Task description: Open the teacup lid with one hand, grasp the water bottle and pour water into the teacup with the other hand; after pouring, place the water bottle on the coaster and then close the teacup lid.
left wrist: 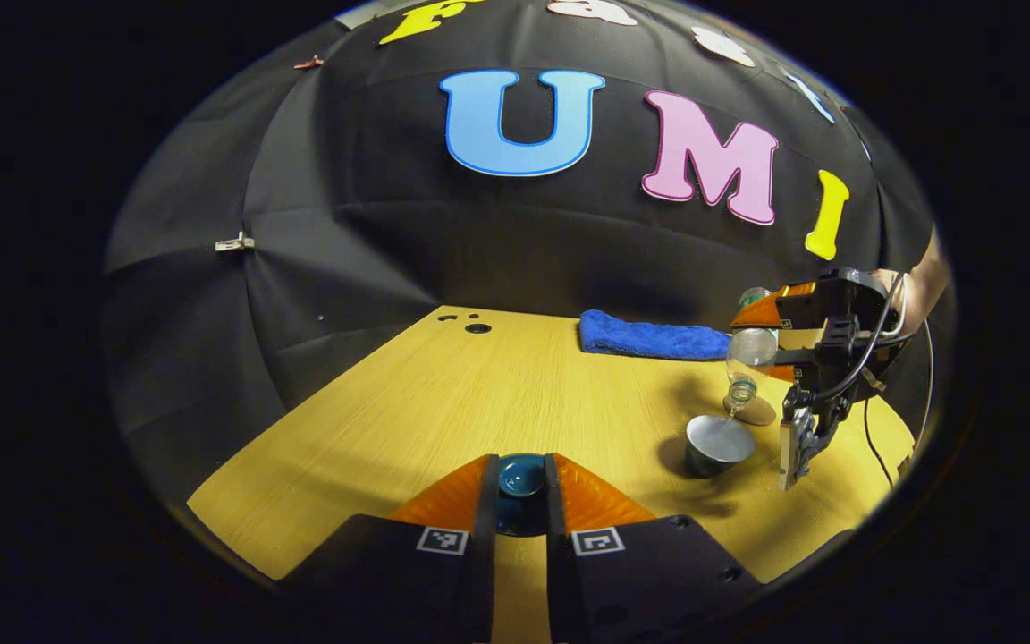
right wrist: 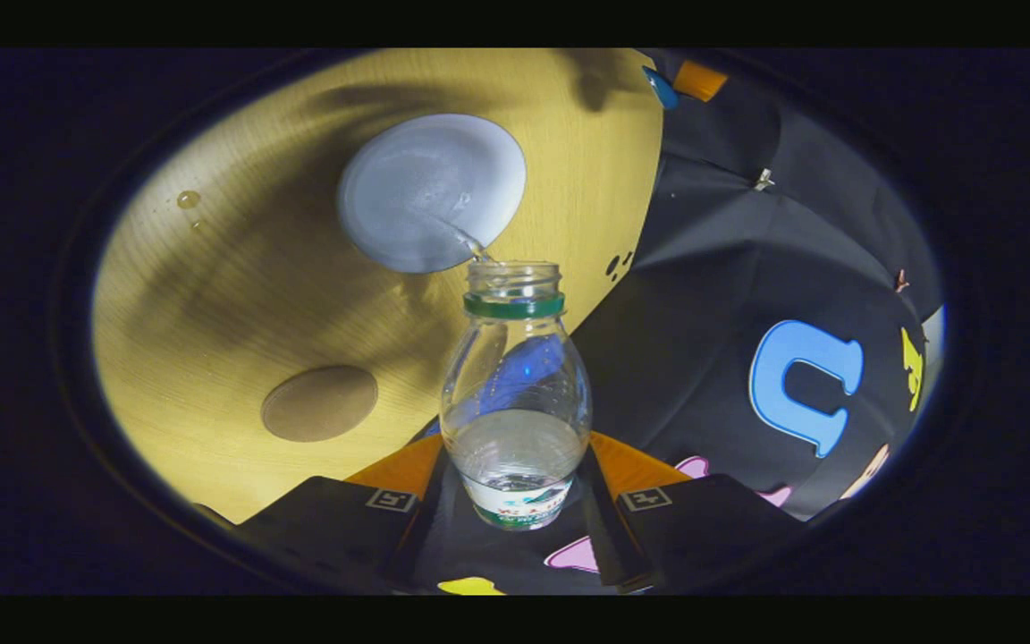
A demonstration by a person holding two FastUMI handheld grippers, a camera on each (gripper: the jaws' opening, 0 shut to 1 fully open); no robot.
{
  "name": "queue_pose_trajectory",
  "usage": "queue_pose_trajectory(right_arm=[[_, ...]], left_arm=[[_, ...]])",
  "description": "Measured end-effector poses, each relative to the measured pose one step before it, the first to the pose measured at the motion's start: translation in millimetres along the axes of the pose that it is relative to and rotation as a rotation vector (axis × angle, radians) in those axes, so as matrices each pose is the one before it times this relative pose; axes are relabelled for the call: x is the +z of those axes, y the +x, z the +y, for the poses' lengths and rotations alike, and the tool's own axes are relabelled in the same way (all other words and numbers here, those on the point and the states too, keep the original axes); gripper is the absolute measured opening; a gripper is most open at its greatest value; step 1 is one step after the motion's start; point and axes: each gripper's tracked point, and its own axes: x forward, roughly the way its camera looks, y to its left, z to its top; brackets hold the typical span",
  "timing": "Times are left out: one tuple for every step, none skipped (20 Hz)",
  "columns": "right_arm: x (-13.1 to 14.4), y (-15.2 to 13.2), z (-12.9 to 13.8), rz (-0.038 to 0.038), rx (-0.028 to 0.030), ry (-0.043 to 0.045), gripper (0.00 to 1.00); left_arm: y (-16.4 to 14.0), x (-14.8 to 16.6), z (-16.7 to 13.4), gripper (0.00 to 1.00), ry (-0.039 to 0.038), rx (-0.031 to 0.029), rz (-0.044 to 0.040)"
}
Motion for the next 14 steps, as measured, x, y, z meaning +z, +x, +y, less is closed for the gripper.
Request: queue_pose_trajectory(right_arm=[[1.19,-1.24,0.44,-0.00584,-0.00194,-0.00968,0.67],[1.81,-0.70,-0.25,-0.00587,0.00089,-0.00617,0.67],[0.76,0.33,-0.72,-0.00873,-0.00056,-0.00477,0.67],[0.49,-0.12,-0.98,-0.00591,-0.00468,-0.01069,0.67],[2.54,-1.91,-1.10,-0.00165,-0.00522,-0.00977,0.67],[0.79,0.20,0.39,-0.00237,0.00361,-0.00404,0.67],[1.33,0.21,-1.16,-0.00323,-0.00322,-0.00519,0.67],[1.20,0.87,0.12,-0.00224,-0.00079,-0.00761,0.67],[0.32,0.78,-0.61,0.00057,-0.00259,-0.00593,0.67],[-0.81,0.72,0.87,0.00182,0.00329,-0.00277,0.67],[-0.65,0.78,0.67,0.00292,0.00313,-0.00299,0.67],[0.89,-0.24,0.15,0.00034,0.00126,-0.00486,0.67],[0.36,0.11,1.37,0.00034,0.00257,-0.00525,0.67],[0.41,-0.40,-0.15,-0.00296,0.00050,-0.00581,0.67]], left_arm=[[-0.47,-0.32,0.10,0.28,0.00143,0.00192,-0.00013],[-0.90,0.64,-0.72,0.28,-0.00406,-0.00071,-0.00028],[-1.18,-0.68,-1.20,0.31,-0.00524,0.00039,0.00043],[-1.49,0.01,-0.73,0.28,-0.00328,-0.00001,0.00025],[-0.54,-0.84,-1.24,0.28,0.00018,-0.00040,0.00016],[0.11,-0.09,-0.80,0.31,0.00353,-0.00053,0.00029],[-0.64,-0.06,-1.81,0.24,0.00482,-0.00093,-0.00014],[-0.29,0.57,-0.51,0.28,0.00494,0.00000,-0.00075],[-0.35,-0.22,-0.34,0.31,0.00390,0.00031,-0.00045],[-0.41,0.26,-0.41,0.28,0.00200,0.00090,-0.00074],[-1.40,-0.16,0.01,0.28,-0.00008,0.00122,-0.00020],[-0.86,0.25,-0.58,0.26,-0.00133,0.00065,0.00062],[-0.34,-1.60,-0.85,0.24,-0.00028,0.00093,0.00092],[-0.35,0.07,-1.03,0.28,0.00127,0.00133,-0.00009]])
